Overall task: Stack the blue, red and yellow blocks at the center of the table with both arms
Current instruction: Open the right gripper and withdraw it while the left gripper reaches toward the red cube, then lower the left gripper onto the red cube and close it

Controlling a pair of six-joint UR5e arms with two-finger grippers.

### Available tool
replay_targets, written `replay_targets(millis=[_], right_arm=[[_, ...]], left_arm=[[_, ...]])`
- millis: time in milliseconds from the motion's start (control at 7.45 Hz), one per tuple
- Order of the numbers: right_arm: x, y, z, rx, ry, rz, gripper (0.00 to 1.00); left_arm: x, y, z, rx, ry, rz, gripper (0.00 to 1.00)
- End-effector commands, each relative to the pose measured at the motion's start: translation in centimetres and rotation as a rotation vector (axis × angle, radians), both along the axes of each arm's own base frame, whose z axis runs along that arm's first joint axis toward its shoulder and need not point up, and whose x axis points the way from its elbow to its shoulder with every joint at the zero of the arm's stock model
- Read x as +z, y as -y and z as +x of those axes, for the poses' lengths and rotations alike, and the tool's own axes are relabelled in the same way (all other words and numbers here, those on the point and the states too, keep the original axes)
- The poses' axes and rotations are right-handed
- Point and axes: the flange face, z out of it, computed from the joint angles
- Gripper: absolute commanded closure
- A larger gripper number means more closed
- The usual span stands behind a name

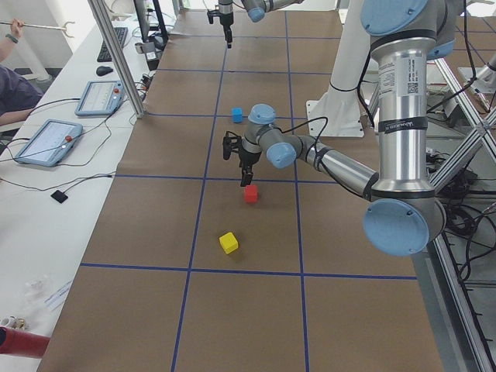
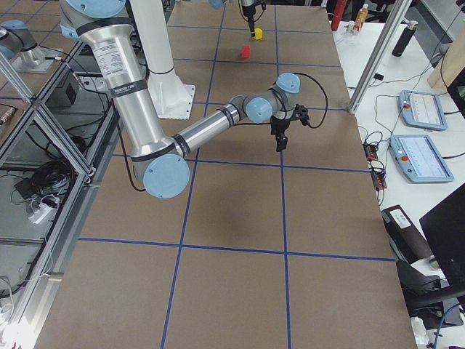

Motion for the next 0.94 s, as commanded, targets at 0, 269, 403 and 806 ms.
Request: replay_targets(millis=[0,269,403,806], right_arm=[[6.1,0.3,10.3,-0.001,-0.027,0.046,0.0],[8.4,-0.5,14.2,0.011,-0.031,0.049,0.0],[9.4,-1.1,15.5,0.009,-0.02,0.045,0.0],[9.9,-1.5,17.1,0.034,-0.005,0.03,0.0]], left_arm=[[1.6,-0.4,1.9,0.0,0.013,0.011,0.01],[3.3,-0.1,2.0,0.044,0.05,0.038,0.01],[4.3,0.2,2.5,0.047,0.06,0.029,0.01],[5.0,0.1,3.3,0.061,0.055,0.028,0.01]])
